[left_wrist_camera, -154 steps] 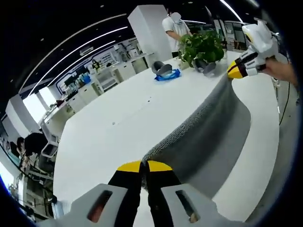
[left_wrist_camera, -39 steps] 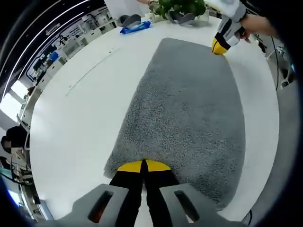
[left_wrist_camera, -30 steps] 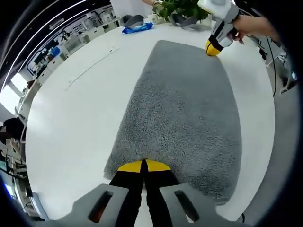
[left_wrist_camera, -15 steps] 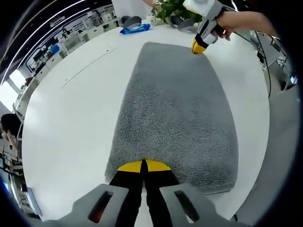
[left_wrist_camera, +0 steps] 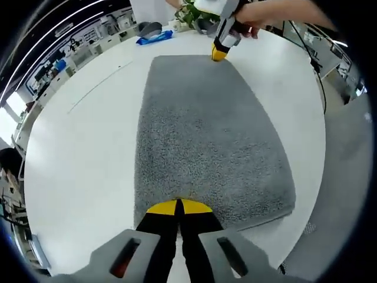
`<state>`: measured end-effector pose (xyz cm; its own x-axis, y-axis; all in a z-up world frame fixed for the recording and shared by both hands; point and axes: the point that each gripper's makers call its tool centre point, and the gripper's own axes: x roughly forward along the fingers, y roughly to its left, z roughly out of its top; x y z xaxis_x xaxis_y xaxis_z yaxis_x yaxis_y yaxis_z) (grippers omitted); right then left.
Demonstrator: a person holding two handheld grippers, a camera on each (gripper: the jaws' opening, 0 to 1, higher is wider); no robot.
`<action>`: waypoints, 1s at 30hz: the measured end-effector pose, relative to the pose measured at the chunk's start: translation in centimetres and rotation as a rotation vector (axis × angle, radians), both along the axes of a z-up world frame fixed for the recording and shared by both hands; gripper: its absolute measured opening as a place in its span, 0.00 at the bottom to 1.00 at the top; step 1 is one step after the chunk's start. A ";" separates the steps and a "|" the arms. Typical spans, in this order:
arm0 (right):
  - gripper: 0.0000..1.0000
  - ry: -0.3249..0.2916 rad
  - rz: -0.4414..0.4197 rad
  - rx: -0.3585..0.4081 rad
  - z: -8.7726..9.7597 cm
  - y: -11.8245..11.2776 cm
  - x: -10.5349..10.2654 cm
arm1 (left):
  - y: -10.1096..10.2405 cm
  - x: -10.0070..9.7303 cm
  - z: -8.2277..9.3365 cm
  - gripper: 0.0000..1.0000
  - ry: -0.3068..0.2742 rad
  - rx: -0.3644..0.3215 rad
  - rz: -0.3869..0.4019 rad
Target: Fold the towel on the table until its edges align and the towel forms a compact rectangular stack.
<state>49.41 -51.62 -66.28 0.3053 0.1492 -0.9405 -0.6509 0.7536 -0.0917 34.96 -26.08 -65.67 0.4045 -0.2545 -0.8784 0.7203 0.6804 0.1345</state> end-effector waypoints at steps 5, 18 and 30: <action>0.00 -0.003 0.020 -0.012 0.0 0.2 1.0 | -1.0 -1.1 0.0 0.01 0.005 0.010 -0.031; 0.00 -0.013 0.065 -0.028 0.0 0.6 3.2 | -3.6 -3.1 -0.1 0.01 0.014 -0.011 -0.092; 0.00 -0.036 0.061 0.003 0.1 1.2 5.2 | -6.6 -4.3 -0.1 0.01 0.021 -0.064 -0.116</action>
